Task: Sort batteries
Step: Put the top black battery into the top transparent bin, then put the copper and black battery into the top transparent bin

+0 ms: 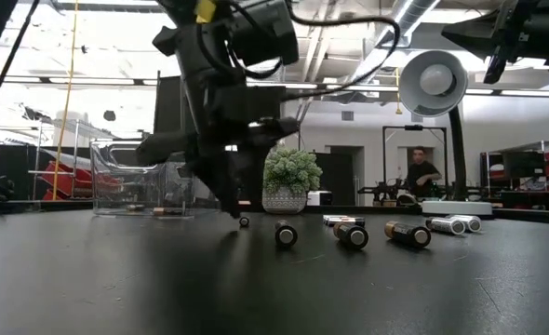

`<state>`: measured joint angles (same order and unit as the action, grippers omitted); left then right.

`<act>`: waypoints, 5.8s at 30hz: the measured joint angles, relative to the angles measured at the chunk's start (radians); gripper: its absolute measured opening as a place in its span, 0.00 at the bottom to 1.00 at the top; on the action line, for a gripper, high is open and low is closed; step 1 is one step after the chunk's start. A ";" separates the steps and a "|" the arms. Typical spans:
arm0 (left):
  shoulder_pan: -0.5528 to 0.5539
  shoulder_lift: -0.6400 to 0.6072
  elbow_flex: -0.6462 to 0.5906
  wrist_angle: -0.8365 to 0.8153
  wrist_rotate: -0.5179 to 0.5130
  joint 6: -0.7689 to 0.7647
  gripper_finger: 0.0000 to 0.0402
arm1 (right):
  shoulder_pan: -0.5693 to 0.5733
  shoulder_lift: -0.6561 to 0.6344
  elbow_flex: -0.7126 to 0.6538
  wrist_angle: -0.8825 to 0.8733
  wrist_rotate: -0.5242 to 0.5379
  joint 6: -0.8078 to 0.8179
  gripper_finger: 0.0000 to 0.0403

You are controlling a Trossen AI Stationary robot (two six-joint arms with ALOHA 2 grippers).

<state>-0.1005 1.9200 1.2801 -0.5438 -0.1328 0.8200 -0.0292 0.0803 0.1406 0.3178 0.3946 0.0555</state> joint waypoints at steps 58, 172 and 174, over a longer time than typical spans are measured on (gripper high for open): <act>0.032 0.050 0.051 -0.053 0.020 -0.075 0.08 | 0.000 0.000 0.000 -0.003 0.000 -0.003 0.08; 0.119 -0.311 0.295 -0.530 -0.119 -0.640 0.03 | -0.013 0.000 0.000 -0.024 0.000 -0.002 0.08; 0.136 -0.347 0.272 -0.590 -0.155 -0.695 0.03 | -0.013 0.000 0.000 -0.024 0.000 -0.002 0.08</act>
<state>0.0356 1.5729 1.5517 -1.1336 -0.2880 0.1254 -0.0422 0.0801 0.1406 0.2943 0.3946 0.0538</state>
